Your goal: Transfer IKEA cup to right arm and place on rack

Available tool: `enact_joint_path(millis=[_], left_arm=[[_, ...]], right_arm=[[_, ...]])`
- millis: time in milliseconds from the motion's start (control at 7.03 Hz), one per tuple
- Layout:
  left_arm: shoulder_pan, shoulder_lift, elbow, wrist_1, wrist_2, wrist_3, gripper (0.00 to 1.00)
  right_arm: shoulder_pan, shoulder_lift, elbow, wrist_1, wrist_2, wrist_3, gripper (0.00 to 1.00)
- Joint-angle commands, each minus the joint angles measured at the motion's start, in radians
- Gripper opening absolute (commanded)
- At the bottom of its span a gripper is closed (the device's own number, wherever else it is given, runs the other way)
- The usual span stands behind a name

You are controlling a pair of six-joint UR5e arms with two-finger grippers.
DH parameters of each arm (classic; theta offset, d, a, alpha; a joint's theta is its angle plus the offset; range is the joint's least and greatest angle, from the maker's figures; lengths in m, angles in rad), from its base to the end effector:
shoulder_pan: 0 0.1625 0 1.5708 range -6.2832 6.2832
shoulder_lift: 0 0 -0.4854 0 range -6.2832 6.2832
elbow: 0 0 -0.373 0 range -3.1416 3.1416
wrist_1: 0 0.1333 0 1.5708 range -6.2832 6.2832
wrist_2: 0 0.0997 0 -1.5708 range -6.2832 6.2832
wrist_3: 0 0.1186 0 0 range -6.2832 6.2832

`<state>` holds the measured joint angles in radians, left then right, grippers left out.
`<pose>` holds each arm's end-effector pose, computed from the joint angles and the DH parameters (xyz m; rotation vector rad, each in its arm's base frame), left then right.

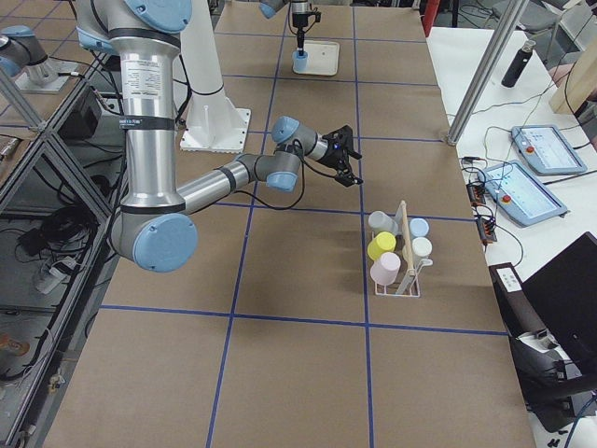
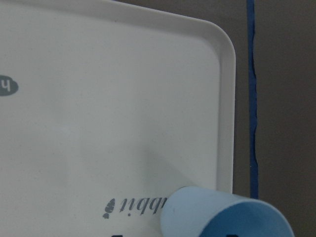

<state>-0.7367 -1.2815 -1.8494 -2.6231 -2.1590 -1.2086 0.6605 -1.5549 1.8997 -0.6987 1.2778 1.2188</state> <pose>0.2287 -0.2986 0.5955 0.0723 1.1351 -0.0271 -0.2919 -0.4390 0.4676 0.8161 -0.9399 0.4461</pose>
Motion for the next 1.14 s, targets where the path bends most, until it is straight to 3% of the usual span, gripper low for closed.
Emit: enact_joint_path(millis=[0, 284, 569, 853, 995], left_arm=[[-0.045, -0.033, -0.060, 0.001, -0.048, -0.087, 0.00], [-0.102, -0.285, -0.038, -0.003, -0.038, -0.324, 0.00], [-0.099, -0.531, -0.011, -0.014, -0.035, -0.610, 0.00], [-0.093, -0.645, 0.018, -0.082, 0.020, -0.720, 0.00], [-0.032, -0.668, 0.048, -0.244, 0.109, -0.841, 0.00]], right_arm=[[-0.063, 0.010, 0.048, 0.001, -0.005, 0.143, 1.00], [-0.125, 0.044, 0.128, 0.005, -0.003, 0.331, 1.00], [-0.162, 0.053, 0.133, 0.255, 0.014, 0.476, 1.00], [-0.199, 0.055, 0.137, 0.373, 0.104, 0.520, 1.00], [-0.202, 0.058, 0.137, 0.458, 0.174, 0.557, 1.00]])
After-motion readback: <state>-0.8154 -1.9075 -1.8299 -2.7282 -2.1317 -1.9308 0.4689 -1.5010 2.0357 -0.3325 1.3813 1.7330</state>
